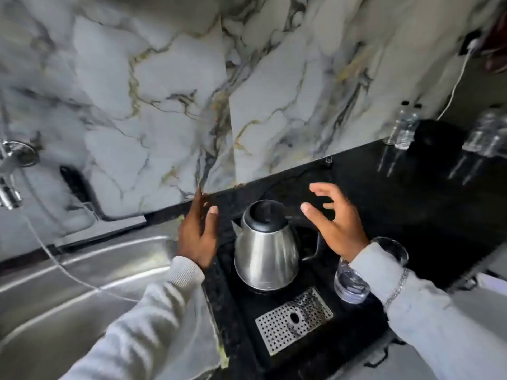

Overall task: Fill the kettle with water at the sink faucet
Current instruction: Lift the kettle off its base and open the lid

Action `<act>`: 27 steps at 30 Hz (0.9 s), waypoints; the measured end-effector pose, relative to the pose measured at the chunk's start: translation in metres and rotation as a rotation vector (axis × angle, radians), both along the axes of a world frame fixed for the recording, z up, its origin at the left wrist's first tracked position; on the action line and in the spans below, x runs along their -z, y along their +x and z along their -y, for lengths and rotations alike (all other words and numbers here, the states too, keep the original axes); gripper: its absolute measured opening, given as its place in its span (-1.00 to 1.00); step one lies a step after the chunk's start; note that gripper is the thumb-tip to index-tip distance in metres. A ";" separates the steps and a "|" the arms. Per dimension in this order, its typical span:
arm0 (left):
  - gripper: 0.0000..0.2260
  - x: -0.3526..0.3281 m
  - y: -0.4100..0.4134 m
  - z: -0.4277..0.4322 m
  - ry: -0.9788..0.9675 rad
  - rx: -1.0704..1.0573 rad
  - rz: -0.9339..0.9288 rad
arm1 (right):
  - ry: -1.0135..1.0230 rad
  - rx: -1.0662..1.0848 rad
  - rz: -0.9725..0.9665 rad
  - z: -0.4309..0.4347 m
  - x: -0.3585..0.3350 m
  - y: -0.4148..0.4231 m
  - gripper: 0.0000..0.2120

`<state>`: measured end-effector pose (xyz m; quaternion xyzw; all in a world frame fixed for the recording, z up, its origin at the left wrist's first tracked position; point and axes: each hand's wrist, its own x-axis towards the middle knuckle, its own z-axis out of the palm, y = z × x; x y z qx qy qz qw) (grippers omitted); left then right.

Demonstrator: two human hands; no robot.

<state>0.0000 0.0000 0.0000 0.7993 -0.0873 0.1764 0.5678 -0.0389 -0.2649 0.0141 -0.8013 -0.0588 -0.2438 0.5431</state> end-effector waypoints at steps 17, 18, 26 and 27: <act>-0.58 0.051 -0.021 0.076 -0.358 -0.024 -0.150 | 0.560 -0.328 -0.566 0.019 0.070 0.047 -0.21; -0.55 0.049 -0.020 0.076 -0.369 -0.036 -0.164 | 0.576 -0.305 -0.540 0.017 0.069 0.045 -0.23; -0.53 0.004 -0.024 0.041 0.065 -0.191 0.136 | 0.567 -0.179 -0.372 -0.033 0.034 0.031 -0.35; -0.58 0.002 -0.026 0.038 0.132 -0.216 0.157 | 0.582 -0.171 -0.369 -0.040 0.033 0.029 -0.36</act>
